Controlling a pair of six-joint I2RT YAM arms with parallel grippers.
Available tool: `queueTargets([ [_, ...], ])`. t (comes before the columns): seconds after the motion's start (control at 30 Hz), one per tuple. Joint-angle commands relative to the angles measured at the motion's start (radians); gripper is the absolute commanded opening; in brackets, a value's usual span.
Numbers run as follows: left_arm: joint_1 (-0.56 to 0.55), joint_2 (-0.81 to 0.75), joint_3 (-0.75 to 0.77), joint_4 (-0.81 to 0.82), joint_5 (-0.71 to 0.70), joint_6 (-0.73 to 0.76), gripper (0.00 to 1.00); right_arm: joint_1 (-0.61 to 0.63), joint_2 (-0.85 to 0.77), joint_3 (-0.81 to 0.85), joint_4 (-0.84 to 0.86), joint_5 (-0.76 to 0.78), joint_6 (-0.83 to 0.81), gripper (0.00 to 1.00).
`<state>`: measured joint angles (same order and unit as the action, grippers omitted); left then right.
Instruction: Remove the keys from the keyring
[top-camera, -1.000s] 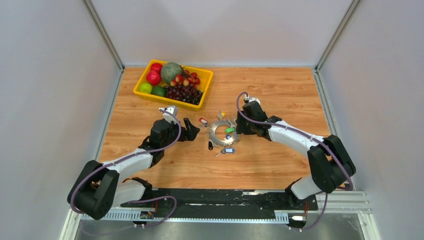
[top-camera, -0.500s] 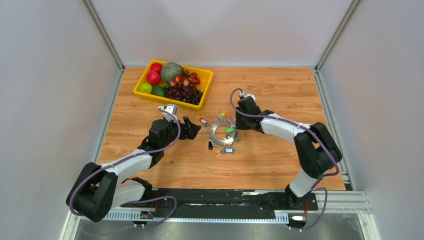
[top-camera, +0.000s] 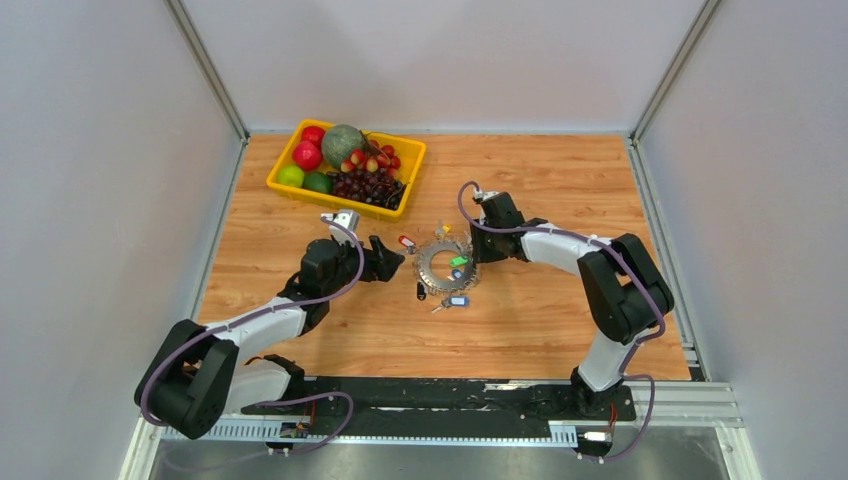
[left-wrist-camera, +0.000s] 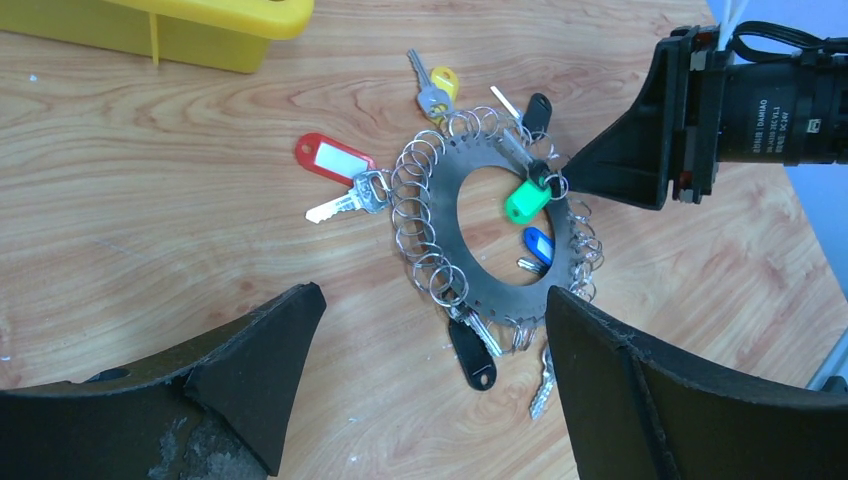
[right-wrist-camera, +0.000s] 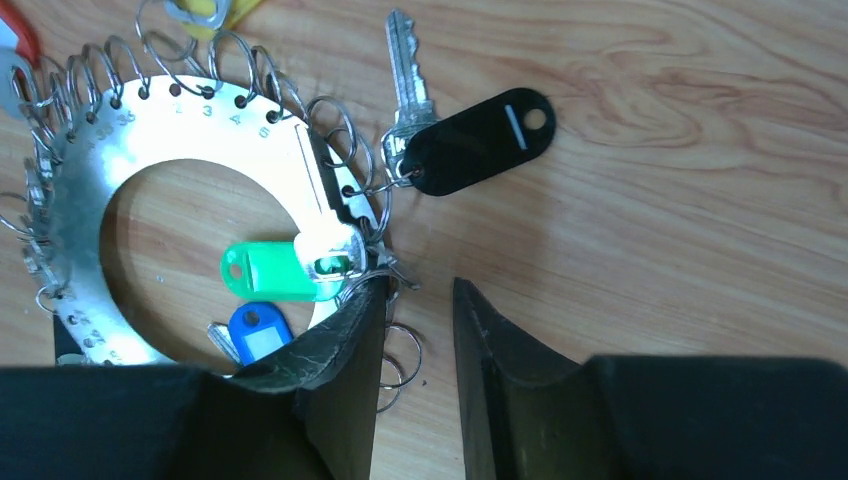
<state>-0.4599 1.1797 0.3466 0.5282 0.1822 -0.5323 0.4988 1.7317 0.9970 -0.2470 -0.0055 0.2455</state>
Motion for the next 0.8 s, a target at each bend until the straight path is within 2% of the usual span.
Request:
queueTargets([
  [0.0,-0.008,0.01,0.025,0.046,0.021,0.019,0.93,0.003,0.026,0.046,0.052,-0.124,-0.055,0.34],
  [0.07,-0.007,0.013,0.029,0.045,0.024,0.02,0.93,0.004,0.033,0.046,0.057,-0.14,-0.06,0.34],
  [0.23,-0.008,0.02,0.033,0.042,0.03,0.021,0.93,0.011,0.037,0.04,0.092,-0.243,-0.074,0.25],
  [0.27,-0.008,0.021,0.034,0.042,0.031,0.023,0.93,0.018,0.036,0.04,0.097,-0.259,-0.079,0.21],
  [0.33,-0.009,0.024,0.037,0.041,0.04,0.024,0.93,0.03,0.029,0.04,0.098,-0.272,-0.09,0.04],
  [0.37,-0.009,0.026,0.038,0.042,0.041,0.023,0.93,0.036,0.023,0.038,0.099,-0.27,-0.09,0.0],
  [0.77,-0.018,0.037,0.04,0.053,0.06,0.028,0.91,0.06,-0.221,-0.076,0.127,-0.242,-0.053,0.0],
])
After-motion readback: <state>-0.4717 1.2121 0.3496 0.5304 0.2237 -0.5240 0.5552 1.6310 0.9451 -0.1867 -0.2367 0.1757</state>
